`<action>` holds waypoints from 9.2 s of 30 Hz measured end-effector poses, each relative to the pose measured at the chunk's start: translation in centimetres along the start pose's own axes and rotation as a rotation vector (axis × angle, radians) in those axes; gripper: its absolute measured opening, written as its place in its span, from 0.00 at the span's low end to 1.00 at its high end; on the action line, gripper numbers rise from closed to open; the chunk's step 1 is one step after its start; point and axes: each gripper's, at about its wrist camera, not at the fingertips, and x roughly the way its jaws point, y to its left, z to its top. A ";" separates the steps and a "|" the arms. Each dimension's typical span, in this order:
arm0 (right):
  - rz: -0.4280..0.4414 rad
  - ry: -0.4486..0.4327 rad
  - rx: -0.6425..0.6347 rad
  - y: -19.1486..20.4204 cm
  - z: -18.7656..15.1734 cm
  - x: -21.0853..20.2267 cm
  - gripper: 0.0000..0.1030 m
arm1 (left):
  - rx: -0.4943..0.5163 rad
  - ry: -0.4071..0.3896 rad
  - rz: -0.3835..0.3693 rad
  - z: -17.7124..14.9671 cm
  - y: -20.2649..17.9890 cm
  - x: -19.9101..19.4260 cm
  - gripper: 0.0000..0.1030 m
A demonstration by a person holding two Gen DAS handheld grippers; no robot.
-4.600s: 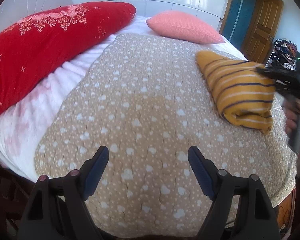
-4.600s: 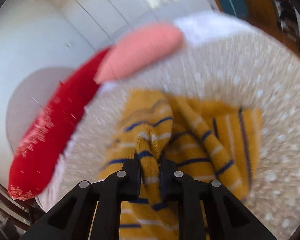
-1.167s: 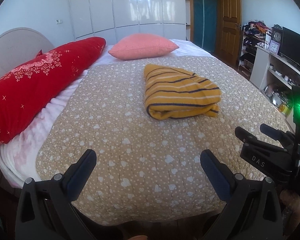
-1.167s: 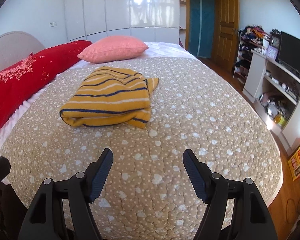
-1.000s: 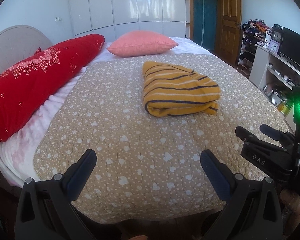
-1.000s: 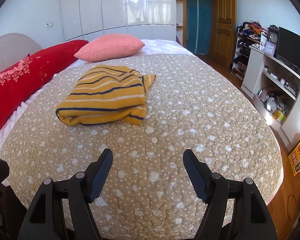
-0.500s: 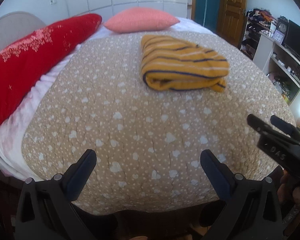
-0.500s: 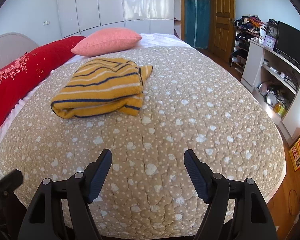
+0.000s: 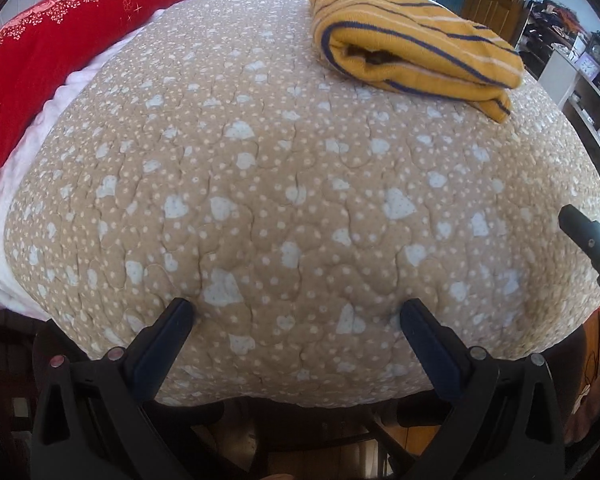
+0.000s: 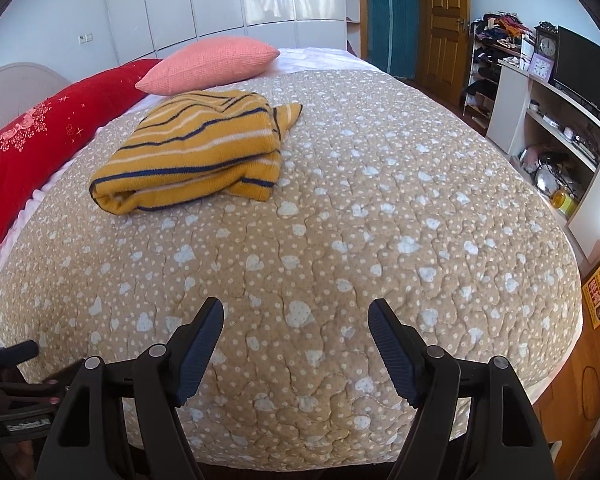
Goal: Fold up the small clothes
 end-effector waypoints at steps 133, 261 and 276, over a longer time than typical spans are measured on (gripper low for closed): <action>-0.066 0.027 -0.120 2.9 -1.2 4.3 0.93 | 0.044 -0.164 0.102 0.2 -3.1 0.6 1.00; -0.064 0.050 -0.053 2.5 -1.5 5.4 1.00 | 0.025 -0.189 0.093 0.5 -3.6 1.1 1.00; -0.067 0.049 -0.057 2.6 -1.5 5.5 1.00 | 0.021 -0.189 0.095 0.9 -3.8 1.3 1.00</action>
